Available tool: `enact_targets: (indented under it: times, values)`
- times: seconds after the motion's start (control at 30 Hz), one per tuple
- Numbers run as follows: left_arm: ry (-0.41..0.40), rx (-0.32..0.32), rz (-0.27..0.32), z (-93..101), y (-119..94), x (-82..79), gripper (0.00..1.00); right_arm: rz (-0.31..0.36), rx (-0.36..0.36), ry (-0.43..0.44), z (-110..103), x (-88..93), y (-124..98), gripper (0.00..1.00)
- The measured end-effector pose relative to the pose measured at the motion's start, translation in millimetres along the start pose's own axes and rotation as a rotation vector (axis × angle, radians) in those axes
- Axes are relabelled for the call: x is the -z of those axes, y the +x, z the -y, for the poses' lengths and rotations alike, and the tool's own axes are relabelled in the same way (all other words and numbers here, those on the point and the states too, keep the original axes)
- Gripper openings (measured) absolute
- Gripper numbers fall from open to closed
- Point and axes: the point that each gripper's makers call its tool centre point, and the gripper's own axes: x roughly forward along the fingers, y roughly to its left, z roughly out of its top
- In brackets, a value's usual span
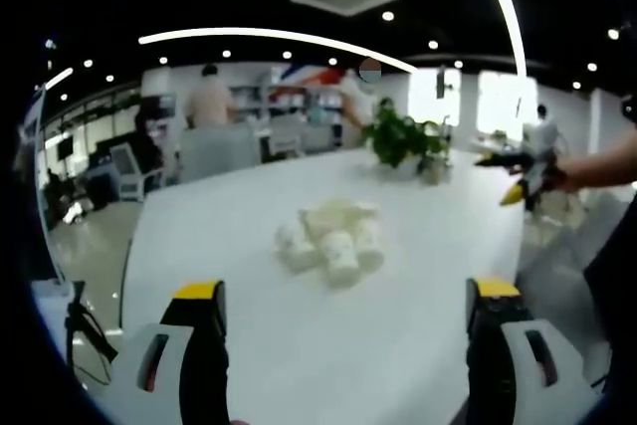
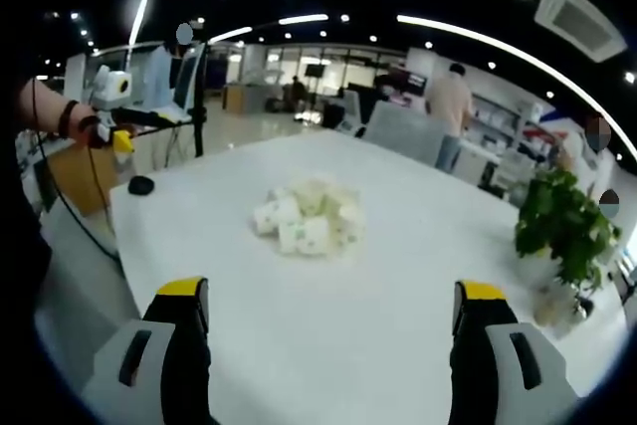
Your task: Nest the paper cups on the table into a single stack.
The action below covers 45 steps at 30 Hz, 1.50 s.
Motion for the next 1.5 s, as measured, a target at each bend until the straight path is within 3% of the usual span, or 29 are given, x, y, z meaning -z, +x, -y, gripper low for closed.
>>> enact_targets:
  times: [0.7,0.97,1.5]
  values:
    - [0.001,0.002,0.024,2.2,2,-10.1,0.99,-0.001,-0.003,0.006,-1,-0.1,0,1.0]
    - [-0.014,-0.001,0.022,0.0,2,-9.2,0.99,0.018,0.04,0.022,10,-4.0,8,1.0]
    - [-0.033,-0.019,-0.019,-5.5,6,9.3,0.99,-0.007,-0.037,0.034,8,-0.3,62,1.0]
